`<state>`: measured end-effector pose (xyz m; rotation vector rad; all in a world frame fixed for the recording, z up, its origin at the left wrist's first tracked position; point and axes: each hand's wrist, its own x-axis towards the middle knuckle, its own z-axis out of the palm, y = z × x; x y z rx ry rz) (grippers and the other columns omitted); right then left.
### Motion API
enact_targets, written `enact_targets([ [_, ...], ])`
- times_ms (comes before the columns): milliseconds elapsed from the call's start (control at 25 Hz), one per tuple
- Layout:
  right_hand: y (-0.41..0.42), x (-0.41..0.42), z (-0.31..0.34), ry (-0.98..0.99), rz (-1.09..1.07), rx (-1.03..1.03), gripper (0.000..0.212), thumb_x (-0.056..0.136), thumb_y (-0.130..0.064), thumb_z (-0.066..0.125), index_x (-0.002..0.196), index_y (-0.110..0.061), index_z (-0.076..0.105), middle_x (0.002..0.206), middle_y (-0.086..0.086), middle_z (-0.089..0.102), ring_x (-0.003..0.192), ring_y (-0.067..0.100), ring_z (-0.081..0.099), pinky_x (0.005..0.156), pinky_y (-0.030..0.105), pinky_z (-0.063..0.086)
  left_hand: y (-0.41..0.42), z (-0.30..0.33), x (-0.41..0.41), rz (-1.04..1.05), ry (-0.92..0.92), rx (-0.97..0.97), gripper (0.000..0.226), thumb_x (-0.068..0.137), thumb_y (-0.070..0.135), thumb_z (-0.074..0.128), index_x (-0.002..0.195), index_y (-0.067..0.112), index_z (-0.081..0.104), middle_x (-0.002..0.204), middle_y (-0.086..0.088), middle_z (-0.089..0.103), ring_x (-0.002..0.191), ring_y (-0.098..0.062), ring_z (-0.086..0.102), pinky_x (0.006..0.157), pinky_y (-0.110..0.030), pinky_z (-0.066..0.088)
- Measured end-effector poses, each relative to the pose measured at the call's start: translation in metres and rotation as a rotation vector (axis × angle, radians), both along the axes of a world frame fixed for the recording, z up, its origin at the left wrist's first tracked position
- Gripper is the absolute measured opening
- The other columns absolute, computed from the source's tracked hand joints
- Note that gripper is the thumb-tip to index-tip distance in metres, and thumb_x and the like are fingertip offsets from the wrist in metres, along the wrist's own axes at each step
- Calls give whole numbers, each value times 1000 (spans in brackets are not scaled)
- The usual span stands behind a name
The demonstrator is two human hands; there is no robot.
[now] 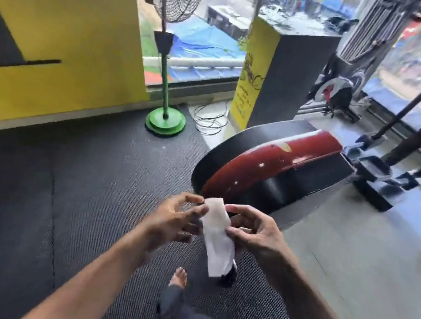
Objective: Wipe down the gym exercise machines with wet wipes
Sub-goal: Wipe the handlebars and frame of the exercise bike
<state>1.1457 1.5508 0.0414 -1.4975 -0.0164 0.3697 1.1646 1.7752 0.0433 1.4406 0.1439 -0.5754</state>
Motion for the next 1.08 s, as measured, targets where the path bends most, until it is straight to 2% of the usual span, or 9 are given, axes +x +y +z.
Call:
enact_targets([
  [120,24,73,-13,30,-186,47,34,87,8,70,117,-8,67,96,13,72,77,19,66,62,26,54,14,-17,80,-92,129,-69,62,77,35,82,133,24,58,105,-9,78,91,-22,74,81,-40,55],
  [200,39,120,-18,41,-264,22,33,86,9,71,115,-6,65,94,10,74,78,17,67,64,27,55,20,-20,134,-88,140,-84,65,76,25,85,135,25,57,102,-4,78,87,-18,73,78,-37,57],
  [320,56,192,-12,-19,-372,-2,35,85,13,69,113,-8,65,92,5,75,68,10,63,60,21,51,30,-16,223,-60,82,-90,66,78,9,85,137,21,57,88,-1,74,77,-14,70,70,-29,57],
  [480,79,291,1,-149,-495,-53,40,88,19,61,115,-11,65,92,11,73,68,11,59,62,19,50,44,-8,333,-89,-43,-113,66,74,8,85,135,13,60,83,-3,71,71,-17,67,71,-30,57],
  [560,88,333,5,-209,-567,-56,37,90,20,58,117,-5,62,87,6,73,73,10,63,67,19,52,45,-9,375,-114,-131,-97,60,76,8,87,130,17,64,88,-7,71,76,-16,68,75,-29,57],
  [640,96,383,5,-223,-634,-60,38,88,26,51,116,1,59,82,9,74,75,14,69,70,21,55,50,-14,431,-145,-202,-96,47,82,4,84,123,22,69,95,-8,73,83,-18,69,81,-30,56],
  [800,115,480,7,-238,-733,-126,47,84,29,47,111,-7,61,78,14,74,74,19,68,73,25,55,61,-12,549,-292,-281,-58,28,89,-1,76,94,26,80,94,-2,78,85,-13,69,80,-22,52],
  [960,117,543,22,-298,-822,-188,41,90,21,54,109,-14,62,90,9,76,88,24,72,80,27,55,57,3,637,-455,-338,-58,26,89,3,77,92,28,82,98,-3,80,95,-18,74,90,-34,55],
  [1080,106,576,24,-276,-900,-147,37,89,9,63,117,-16,61,117,1,69,98,14,67,81,24,55,32,11,690,-551,-391,-118,31,90,-8,72,100,21,77,94,-2,77,85,-13,70,78,-30,57],
])
